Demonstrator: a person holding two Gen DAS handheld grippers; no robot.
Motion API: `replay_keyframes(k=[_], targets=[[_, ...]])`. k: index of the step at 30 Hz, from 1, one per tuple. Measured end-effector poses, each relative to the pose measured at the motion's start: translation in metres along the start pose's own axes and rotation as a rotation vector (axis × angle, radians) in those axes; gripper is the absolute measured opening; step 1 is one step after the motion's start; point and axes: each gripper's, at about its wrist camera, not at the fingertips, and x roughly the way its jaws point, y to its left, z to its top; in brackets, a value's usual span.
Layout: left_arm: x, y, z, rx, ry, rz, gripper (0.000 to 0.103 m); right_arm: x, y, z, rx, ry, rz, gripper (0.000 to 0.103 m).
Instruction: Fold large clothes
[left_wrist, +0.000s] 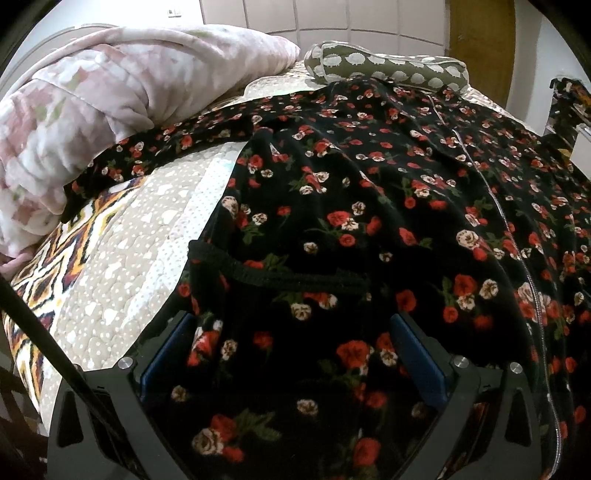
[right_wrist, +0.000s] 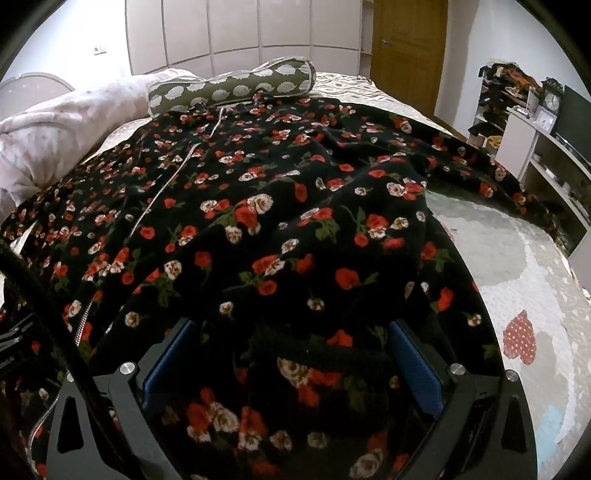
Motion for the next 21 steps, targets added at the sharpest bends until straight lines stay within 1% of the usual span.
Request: replay_keyframes(k=[6, 11, 18, 21], targets=[[-0.003, -0.001, -0.004, 0.009, -0.015, -0.006, 0.103, -0.001, 0.002, -0.002, -0.006, 0.007, -0.019, 0.103], [-0.013, 0.000, -0.017, 0.031, -0.029, -0.007, 0.103, -0.005, 0.001, -0.008, -0.006, 0.021, -0.021, 0.103], [-0.043, 0.004, -0.050, 0.051, -0.028, -0.018, 0.103, -0.032, 0.006, -0.043, -0.015, -0.018, -0.061, 0.103], [-0.059, 0.010, -0.063, 0.058, -0.018, -0.051, 0.103, -0.045, 0.004, -0.056, -0.022, -0.015, -0.053, 0.103]])
